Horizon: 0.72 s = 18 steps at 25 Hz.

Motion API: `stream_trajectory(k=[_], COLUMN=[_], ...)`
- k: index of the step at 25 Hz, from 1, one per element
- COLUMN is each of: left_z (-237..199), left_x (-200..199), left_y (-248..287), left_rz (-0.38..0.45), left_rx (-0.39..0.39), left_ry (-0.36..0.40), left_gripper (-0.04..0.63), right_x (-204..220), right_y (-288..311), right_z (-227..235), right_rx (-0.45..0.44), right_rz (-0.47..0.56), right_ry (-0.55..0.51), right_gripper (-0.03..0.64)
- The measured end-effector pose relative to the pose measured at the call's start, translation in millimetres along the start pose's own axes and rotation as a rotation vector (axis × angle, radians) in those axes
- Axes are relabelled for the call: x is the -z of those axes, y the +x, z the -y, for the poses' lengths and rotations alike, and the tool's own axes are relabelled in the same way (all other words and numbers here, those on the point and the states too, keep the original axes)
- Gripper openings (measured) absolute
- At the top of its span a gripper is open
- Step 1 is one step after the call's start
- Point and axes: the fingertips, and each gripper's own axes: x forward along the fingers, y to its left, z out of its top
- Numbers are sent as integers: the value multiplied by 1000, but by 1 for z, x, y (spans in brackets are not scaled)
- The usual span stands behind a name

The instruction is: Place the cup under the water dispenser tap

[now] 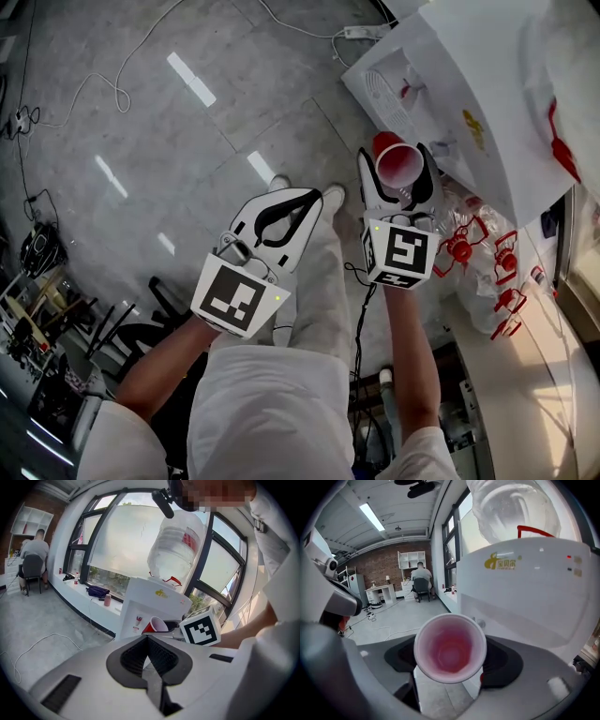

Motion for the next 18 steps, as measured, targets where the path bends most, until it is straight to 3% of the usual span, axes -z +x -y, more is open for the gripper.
stream_trajectory(k=[7,18], left_z=[-15,-55], left_x=[11,33], left_y=[16,32], left_rz=[11,8], left_rx=[-29,-81], left_ry=[-17,-66], left_gripper=[0,0], right_x=[26,59], right_y=[36,91], right_z=[8,33], right_rx=[22,132], right_rz=[-19,-39], right_ry=[18,70], right_gripper=[385,385])
